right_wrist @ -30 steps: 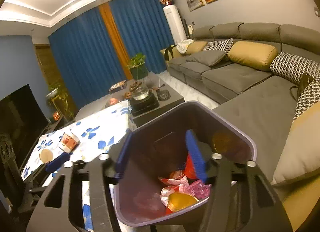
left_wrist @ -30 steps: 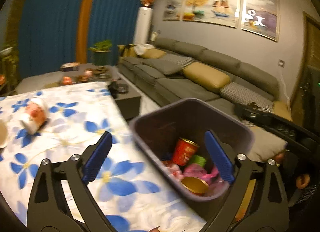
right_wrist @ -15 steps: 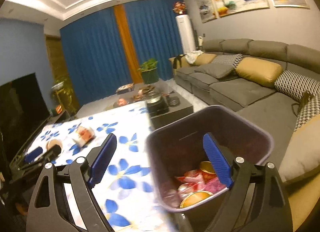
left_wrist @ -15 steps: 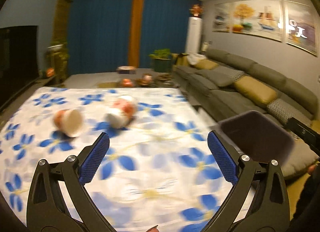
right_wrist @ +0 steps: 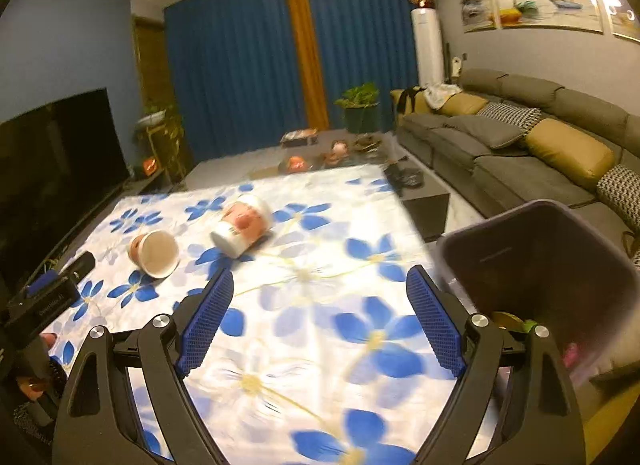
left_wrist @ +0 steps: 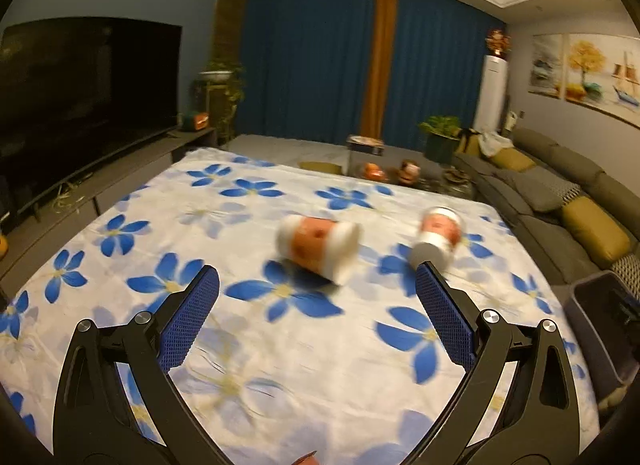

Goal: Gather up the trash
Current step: 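Move both open tools back over the orange-printed white paper cups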

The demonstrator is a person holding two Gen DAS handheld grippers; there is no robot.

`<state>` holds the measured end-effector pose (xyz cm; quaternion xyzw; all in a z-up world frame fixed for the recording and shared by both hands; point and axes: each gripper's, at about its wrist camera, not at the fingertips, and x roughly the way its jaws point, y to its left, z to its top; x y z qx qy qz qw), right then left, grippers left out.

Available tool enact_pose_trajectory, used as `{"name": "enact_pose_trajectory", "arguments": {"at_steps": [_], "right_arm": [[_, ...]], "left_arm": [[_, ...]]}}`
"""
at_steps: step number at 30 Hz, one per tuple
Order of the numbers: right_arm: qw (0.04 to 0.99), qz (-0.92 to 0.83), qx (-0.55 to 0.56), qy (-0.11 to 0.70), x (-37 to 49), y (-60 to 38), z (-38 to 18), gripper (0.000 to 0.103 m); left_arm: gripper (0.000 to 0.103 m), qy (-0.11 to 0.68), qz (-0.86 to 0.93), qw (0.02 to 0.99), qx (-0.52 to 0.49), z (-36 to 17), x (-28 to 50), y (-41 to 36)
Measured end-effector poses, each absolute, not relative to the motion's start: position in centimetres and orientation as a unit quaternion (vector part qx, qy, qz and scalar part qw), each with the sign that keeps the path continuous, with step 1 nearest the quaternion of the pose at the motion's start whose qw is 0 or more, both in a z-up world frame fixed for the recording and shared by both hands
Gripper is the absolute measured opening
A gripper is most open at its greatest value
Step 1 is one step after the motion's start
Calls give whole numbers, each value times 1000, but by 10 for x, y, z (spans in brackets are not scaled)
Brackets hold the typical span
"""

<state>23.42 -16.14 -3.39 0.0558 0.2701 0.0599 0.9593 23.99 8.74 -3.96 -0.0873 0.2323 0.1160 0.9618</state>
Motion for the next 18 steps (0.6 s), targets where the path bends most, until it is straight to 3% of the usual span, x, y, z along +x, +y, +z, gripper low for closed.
{"name": "enact_pose_trajectory", "arguments": {"at_steps": [18], "right_arm": [[944, 41, 23, 327, 385, -48, -75, 85]], "left_arm": [[97, 216, 221, 945, -104, -64, 290, 177]]}}
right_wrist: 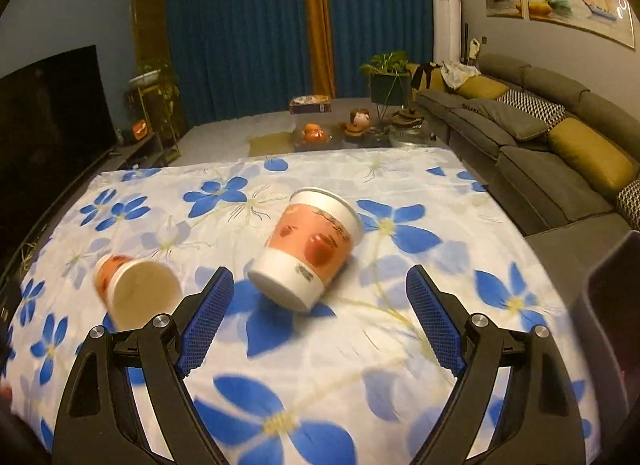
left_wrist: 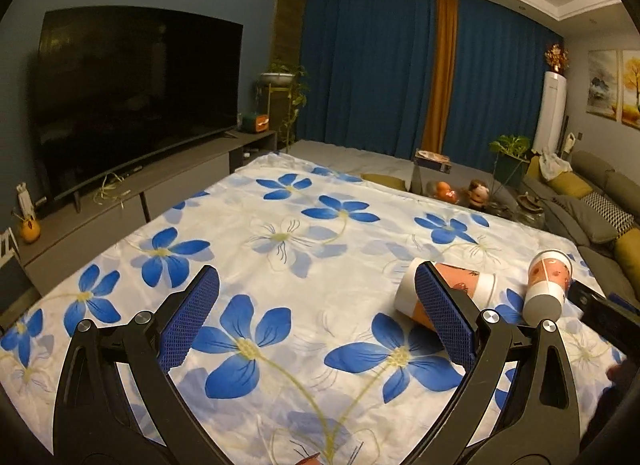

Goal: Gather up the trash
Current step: 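Move both open tools back over the orange-printed white paper cups, then grasp an apple-printed white cup with the right tool while the left tool grasps another white cup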

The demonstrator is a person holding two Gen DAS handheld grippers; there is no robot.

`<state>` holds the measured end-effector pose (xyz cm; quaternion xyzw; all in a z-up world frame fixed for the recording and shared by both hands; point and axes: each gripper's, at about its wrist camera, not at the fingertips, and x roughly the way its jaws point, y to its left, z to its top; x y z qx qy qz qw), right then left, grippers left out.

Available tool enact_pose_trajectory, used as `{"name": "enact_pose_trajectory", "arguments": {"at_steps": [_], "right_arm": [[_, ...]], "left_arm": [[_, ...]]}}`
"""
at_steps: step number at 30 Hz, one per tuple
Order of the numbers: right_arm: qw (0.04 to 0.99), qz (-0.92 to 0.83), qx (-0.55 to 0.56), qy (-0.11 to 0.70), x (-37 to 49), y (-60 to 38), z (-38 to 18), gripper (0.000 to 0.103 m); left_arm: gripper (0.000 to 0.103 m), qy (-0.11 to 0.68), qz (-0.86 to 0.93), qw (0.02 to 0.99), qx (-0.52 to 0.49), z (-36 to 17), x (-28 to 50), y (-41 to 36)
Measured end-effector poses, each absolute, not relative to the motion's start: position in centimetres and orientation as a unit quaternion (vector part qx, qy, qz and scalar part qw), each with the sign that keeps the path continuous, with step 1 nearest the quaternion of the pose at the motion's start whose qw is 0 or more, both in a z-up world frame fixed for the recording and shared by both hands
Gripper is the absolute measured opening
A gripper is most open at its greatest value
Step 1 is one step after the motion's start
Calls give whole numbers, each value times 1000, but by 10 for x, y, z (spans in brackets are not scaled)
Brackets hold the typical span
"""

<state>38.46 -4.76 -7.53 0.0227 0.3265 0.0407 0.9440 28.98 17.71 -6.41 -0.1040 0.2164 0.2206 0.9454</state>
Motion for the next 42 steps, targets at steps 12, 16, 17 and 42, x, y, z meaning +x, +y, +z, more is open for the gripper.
{"name": "enact_pose_trajectory", "arguments": {"at_steps": [12, 16, 17, 42], "right_arm": [[928, 22, 45, 369, 433, -37, -104, 79], [924, 23, 43, 379, 440, -36, -110, 71], [922, 26, 46, 383, 442, -37, -111, 68], [937, 64, 75, 334, 384, -78, -93, 60]], "left_arm": [[97, 216, 195, 949, -123, -72, 289, 177], [97, 219, 182, 951, -120, -73, 291, 172], [97, 220, 177, 952, -118, -73, 291, 170], [59, 336, 61, 940, 10, -97, 360, 87]]}}
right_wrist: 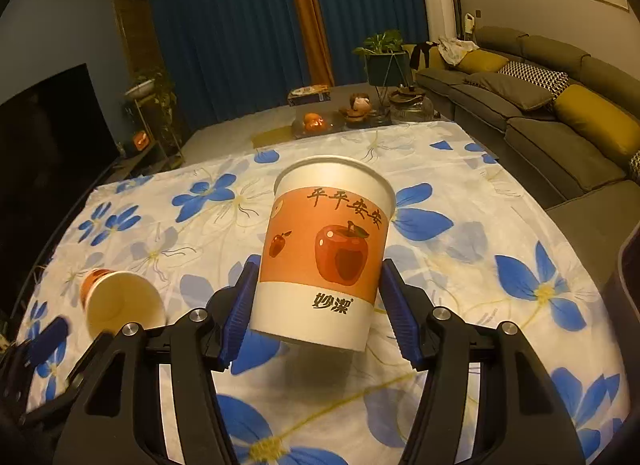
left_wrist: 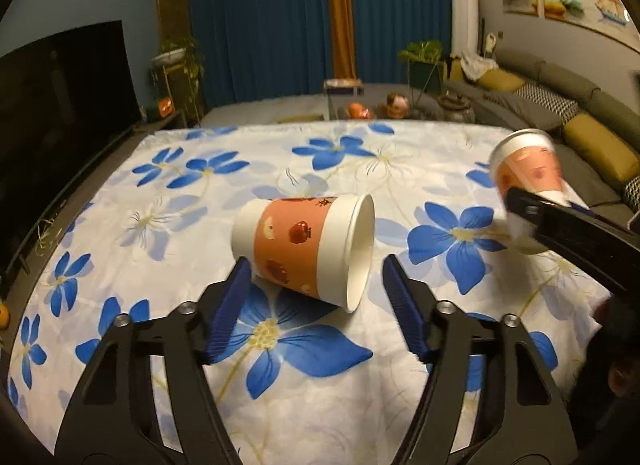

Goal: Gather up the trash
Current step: 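Grasp an apple-printed white cup with the right tool while the left tool grasps another white cup, then carry both white paper cups over the grey bin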

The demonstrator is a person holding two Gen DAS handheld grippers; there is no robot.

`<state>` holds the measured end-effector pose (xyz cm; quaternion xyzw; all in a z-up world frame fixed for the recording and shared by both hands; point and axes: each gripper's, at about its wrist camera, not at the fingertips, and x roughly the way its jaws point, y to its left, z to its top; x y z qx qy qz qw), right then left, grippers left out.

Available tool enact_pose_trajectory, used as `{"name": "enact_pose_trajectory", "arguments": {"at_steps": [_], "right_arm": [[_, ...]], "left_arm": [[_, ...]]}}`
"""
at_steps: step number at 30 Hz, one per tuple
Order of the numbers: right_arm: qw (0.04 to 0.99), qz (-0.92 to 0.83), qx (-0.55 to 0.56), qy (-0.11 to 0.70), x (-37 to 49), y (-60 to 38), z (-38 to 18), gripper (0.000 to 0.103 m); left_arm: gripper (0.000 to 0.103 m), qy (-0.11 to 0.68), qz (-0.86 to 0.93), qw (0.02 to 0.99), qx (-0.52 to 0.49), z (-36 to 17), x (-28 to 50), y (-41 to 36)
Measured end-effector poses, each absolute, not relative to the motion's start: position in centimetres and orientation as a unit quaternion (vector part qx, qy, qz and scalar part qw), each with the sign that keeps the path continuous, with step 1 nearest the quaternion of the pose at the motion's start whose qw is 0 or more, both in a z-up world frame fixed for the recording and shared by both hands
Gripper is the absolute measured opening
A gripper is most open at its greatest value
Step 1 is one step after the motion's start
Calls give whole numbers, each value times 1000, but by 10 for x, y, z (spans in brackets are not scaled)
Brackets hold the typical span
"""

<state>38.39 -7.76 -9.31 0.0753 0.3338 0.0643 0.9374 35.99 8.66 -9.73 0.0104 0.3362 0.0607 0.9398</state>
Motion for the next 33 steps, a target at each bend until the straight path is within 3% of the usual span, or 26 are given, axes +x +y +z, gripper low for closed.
{"name": "enact_pose_trajectory", "arguments": {"at_steps": [11, 33], "right_arm": [[940, 88, 74, 322, 366, -81, -88, 60], [948, 126, 34, 290, 287, -84, -52, 60]], "left_arm": [[3, 380, 50, 922, -58, -110, 373, 111], [2, 288, 34, 955, -53, -47, 287, 86]]}}
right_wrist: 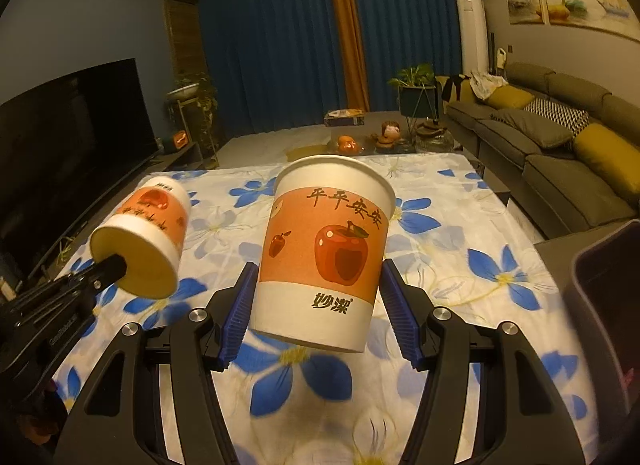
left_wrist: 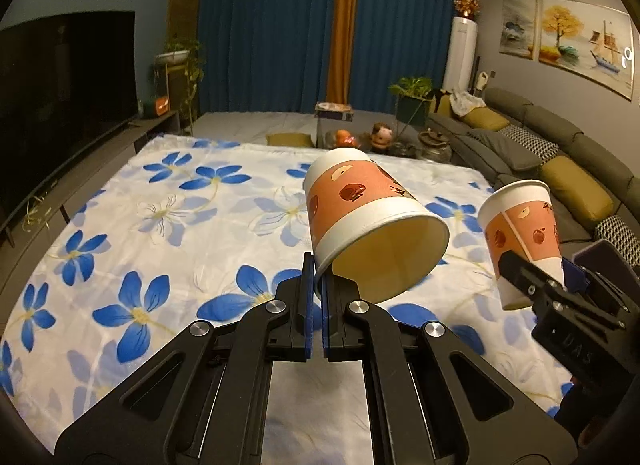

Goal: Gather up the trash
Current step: 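Carry both white paper cups over the grey bin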

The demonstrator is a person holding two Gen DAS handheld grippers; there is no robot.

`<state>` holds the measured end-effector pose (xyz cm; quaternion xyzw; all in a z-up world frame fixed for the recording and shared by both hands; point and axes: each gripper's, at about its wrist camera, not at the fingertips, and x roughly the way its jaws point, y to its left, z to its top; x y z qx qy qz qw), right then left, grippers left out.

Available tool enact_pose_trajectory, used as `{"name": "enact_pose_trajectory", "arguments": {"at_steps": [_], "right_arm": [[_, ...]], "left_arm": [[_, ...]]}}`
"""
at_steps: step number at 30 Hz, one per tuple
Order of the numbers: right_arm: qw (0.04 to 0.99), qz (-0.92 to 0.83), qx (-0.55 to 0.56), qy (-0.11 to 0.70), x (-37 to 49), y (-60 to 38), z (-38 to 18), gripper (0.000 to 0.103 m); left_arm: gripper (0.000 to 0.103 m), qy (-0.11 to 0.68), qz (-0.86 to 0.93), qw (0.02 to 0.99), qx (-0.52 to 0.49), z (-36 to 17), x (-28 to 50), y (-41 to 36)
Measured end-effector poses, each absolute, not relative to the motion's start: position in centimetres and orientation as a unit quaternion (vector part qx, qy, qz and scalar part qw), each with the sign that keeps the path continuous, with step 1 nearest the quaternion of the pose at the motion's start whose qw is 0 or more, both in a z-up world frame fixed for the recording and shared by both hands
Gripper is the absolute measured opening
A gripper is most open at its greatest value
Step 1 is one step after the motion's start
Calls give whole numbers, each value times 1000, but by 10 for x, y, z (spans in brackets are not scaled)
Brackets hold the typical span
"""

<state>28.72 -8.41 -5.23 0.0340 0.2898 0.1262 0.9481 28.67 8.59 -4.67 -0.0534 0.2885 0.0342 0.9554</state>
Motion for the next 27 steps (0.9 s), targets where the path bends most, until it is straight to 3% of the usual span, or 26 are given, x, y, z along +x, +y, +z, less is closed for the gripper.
{"name": "enact_pose_trajectory", "arguments": {"at_steps": [13, 27], "right_arm": [[955, 123, 33, 266, 208, -138, -21, 60], [966, 70, 46, 243, 175, -214, -5, 60]], "left_arm": [[2, 270, 0, 962, -35, -21, 229, 29], [2, 255, -55, 965, -2, -5, 214, -55]]}}
